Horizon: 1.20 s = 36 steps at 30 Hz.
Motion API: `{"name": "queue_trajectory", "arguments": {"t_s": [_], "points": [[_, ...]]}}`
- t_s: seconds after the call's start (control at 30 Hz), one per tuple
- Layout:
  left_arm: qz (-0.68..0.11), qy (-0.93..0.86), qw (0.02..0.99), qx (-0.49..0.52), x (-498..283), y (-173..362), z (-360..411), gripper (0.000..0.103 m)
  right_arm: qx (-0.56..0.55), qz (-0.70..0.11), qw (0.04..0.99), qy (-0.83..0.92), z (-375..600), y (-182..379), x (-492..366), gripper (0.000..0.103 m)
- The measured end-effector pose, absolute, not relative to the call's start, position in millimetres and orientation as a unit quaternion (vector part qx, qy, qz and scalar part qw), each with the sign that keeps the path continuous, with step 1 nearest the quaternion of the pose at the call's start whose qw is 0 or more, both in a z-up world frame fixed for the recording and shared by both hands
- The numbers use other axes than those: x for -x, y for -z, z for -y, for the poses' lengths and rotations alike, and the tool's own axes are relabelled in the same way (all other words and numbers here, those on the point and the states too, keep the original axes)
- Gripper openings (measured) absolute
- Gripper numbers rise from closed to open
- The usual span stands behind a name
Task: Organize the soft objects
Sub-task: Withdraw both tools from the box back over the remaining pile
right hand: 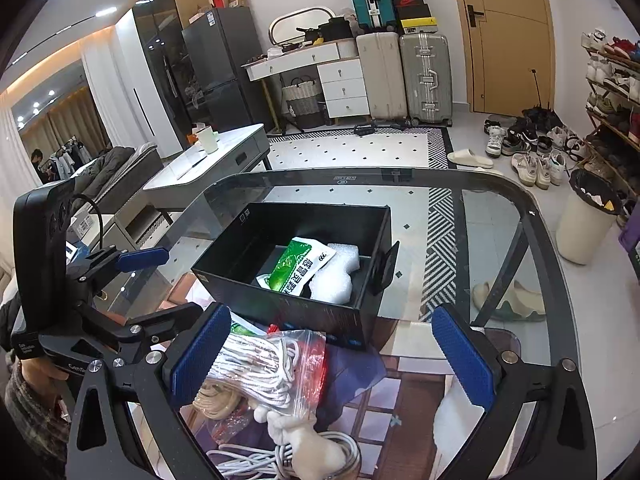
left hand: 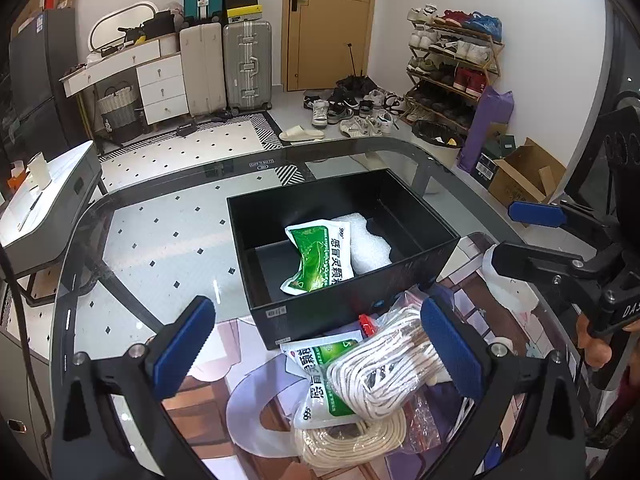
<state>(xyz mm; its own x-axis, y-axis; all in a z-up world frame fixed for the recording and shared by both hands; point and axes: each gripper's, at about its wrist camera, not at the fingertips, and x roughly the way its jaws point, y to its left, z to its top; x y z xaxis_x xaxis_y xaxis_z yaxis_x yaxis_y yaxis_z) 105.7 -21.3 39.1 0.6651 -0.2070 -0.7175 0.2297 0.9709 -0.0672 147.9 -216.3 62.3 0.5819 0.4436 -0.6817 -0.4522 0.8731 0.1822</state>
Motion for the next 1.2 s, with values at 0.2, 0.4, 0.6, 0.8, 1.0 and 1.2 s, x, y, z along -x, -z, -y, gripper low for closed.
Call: {"name": "queue_trajectory", "arguments": {"t_s": [0.2, 0.4, 0.6, 0.8, 1.0, 1.2], "points": [[-0.397, 0.119, 0.91, -0.008, -96, -33, 21, 0.103, 0.014, -0.39, 0.885, -0.254, 220, -57, -138, 0.102], [-0.405, 0.116, 0.907, -0.003, -87, -23, 21, 0.103, 0.019, -0.399, 0.879, -0.261, 221, -44, -127, 0.102], [-0.411, 0.116, 0.904, 0.009, -78, -14, 19, 0.103, 0.031, -0.405, 0.873, -0.269, 222, -32, -115, 0.102], [-0.407, 0.111, 0.907, 0.009, -73, -15, 20, 0.103, 0.026, -0.412, 0.869, -0.275, 226, -23, -108, 0.102], [-0.408, 0.111, 0.906, -0.003, -68, -13, 23, 0.103, 0.038, -0.416, 0.863, -0.286, 222, -14, -98, 0.102], [-0.41, 0.111, 0.905, 0.001, -66, -7, 24, 0.103, 0.041, -0.421, 0.856, -0.296, 218, -6, -93, 0.102]]}}
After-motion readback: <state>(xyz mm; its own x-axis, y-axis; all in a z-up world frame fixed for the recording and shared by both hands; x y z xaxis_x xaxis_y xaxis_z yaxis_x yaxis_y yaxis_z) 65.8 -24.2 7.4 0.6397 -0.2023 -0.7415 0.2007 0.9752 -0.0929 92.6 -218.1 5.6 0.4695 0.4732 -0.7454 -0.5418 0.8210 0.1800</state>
